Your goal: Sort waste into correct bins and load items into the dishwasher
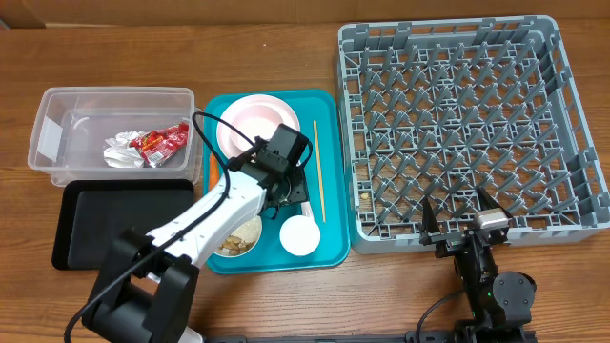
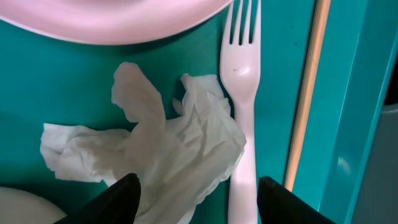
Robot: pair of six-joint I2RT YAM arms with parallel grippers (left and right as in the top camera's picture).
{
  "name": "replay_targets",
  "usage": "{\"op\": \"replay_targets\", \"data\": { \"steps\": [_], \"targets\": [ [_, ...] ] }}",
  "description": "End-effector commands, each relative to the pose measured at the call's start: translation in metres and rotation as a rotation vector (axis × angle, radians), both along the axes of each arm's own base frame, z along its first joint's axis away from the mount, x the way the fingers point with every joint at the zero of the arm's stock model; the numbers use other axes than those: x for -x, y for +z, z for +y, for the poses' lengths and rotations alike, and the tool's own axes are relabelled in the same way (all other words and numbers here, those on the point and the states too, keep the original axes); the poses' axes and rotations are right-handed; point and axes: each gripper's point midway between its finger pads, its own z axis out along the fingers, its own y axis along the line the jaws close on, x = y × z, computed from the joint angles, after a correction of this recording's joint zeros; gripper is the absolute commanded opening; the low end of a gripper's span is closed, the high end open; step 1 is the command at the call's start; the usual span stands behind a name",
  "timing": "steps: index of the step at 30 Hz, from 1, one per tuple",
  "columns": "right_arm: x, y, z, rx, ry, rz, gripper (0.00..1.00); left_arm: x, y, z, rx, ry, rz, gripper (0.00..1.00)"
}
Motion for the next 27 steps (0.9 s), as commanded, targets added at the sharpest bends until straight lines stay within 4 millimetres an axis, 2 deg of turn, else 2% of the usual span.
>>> {"op": "replay_targets", "data": {
  "steps": [1,6,14,21,27],
  "targets": [
    [0.0001,-0.0022,0.0012,0.007,0.005,-0.004,1.0,0.0024,-0.0069,0.0002,0.008,0.011,0.025,0.63],
    [0.0001,-0.0022,0.0012,0.007,0.005,-0.004,1.0,0.0022,-0.0069,0.0005,0.007,0.012,0.024,0.69],
    [0.0001,-0.0022,0.0012,0.007,0.005,-0.004,1.0,0.0008,-0.0064,-0.0001,0.009,0.012,0.018,0.73],
    [0.0001,-0.0022,0.0012,0.007,0.005,-0.004,1.0,-0.0004,-0.0066,0.0025,-0.002,0.028,0.013,0.74],
    [0.0001,-0.0022,0.0012,0.007,0.005,-0.004,1.0,0.0004,-0.0068,0.0029,-0.004,0.028,0.016,0.68]
  ]
}}
